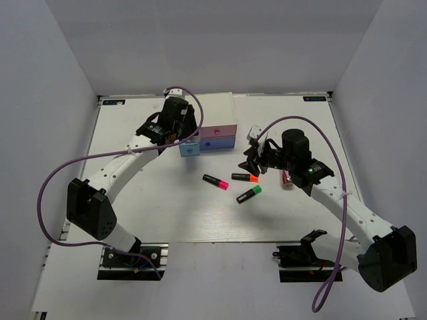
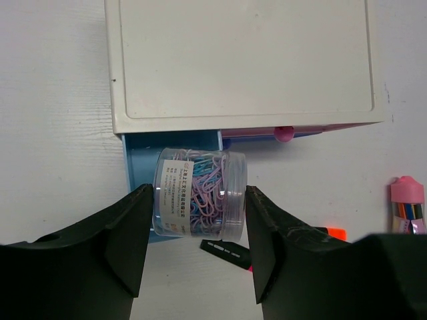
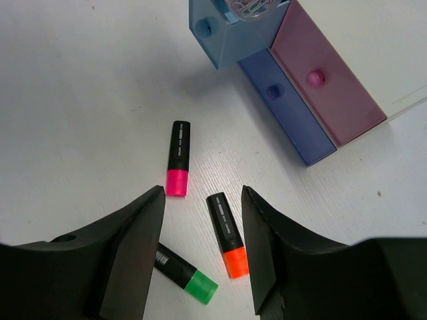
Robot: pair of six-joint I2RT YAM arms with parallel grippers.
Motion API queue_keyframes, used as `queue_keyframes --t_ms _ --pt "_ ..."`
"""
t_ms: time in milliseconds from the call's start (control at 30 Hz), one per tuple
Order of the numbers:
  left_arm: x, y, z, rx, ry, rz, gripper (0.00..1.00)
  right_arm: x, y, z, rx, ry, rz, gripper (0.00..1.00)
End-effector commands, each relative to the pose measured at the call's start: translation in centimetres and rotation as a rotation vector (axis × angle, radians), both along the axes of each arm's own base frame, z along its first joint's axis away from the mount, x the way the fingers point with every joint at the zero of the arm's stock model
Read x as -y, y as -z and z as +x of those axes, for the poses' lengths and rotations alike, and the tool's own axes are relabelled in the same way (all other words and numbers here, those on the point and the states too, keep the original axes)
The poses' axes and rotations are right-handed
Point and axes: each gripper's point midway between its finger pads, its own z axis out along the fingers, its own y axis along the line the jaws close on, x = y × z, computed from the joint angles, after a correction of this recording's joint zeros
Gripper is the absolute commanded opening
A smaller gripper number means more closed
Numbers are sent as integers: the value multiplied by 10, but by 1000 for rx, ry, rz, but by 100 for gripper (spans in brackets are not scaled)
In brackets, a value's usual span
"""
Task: Sort the stationery into containers
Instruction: Place the stationery into the container
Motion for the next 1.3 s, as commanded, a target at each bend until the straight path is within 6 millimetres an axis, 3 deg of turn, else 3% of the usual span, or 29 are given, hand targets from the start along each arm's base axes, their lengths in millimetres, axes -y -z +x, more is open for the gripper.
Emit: queue_keyframes --t_ms 0,433,633,767,1000,1067,1133,1167,1200,1233,1267 --pt "-11 -10 -5 25 -12 42 49 -2 -18 6 56 3 35 56" --pt "-21 -3 -6 9 -36 99 48 -1 -16 5 47 5 33 56" --pt "-13 6 -4 -8 -10 87 74 -1 -17 6 53 7 34 56" --pt "-11 6 -3 -11 -2 82 83 0 -16 7 52 7 29 56" --pt "-8 -15 1 31 -10 48 83 1 -15 6 60 2 23 56" --pt "-6 -28 0 55 -9 18 80 -2 -12 3 62 -31 16 53" --pt "-8 -41 -4 77 -21 -14 63 -5 -12 1 106 -86 -9 42" --pt "-11 -51 -11 96 -29 -40 54 -12 -9 -7 103 -162 1 18" --pt "-14 -54 -16 104 -29 -45 35 -14 -4 -10 100 -198 -11 6" --pt "-22 -46 -22 89 -50 -52 27 -17 -9 -10 178 -255 -32 0" --pt "-28 -60 -34 118 -64 -96 21 -24 -1 -18 148 -328 -22 0"
